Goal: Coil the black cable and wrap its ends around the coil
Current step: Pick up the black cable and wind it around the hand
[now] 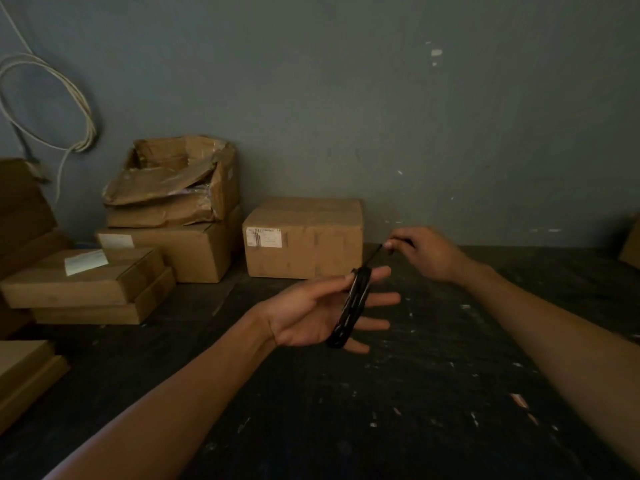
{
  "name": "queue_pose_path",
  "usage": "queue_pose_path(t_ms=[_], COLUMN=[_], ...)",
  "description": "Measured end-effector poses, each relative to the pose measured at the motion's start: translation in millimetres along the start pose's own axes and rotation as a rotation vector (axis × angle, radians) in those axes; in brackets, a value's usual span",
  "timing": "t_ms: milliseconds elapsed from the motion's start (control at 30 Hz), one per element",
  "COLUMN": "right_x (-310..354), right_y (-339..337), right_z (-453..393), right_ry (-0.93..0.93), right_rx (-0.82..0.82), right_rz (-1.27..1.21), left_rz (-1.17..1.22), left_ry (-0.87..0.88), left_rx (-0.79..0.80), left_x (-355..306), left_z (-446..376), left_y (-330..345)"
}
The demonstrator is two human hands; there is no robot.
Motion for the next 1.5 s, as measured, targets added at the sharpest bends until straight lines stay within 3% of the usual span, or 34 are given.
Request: queue_pose_path(t_ms=[200, 267, 367, 533, 867, 1200, 1367, 1500], right_x=[4, 20, 38, 60, 90, 105, 100, 91], right_y=[49, 66, 89, 115, 122, 103, 100, 94], right_z=[21, 30, 42, 51, 68, 71, 69, 63], right_ry=[0.039, 0.009, 0.103, 0.159, 0.189, 0.237, 0.435, 0.611], right_rx=[0.078, 0.133, 0.142, 0.244, 0.376, 0.501, 0.546, 0.428], right_rz=[-0.347, -0.462, -0.639, -0.716, -0.755, -0.826, -0.987, -1.212], left_rz=[0.032, 0.019, 0.04, 0.098, 0.099, 0.019, -0.175, -0.325], left_ry=[0.109, 0.139, 0.2, 0.275, 0.371, 0.245, 0.183, 0.192], left_rx=[0.115, 0.108, 0.078, 0.03, -0.29, -0.531, -0.597, -0.604], left_x=[-26, -33, -46, -63, -64, -30, -15, -11], left_z=[-1, -2, -2, -1, 7, 17, 22, 22], left_y=[11, 13, 12, 2, -39, -76, -81, -73])
Point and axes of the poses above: each hand's wrist, its own z-axis away from the middle knuckle, its own y-axis out of the palm, x = y × z, the point moved 4 cm from there along -z, towards the middle knuckle, and after that the axes turned 3 degrees about -y, right-handed, at the moved point
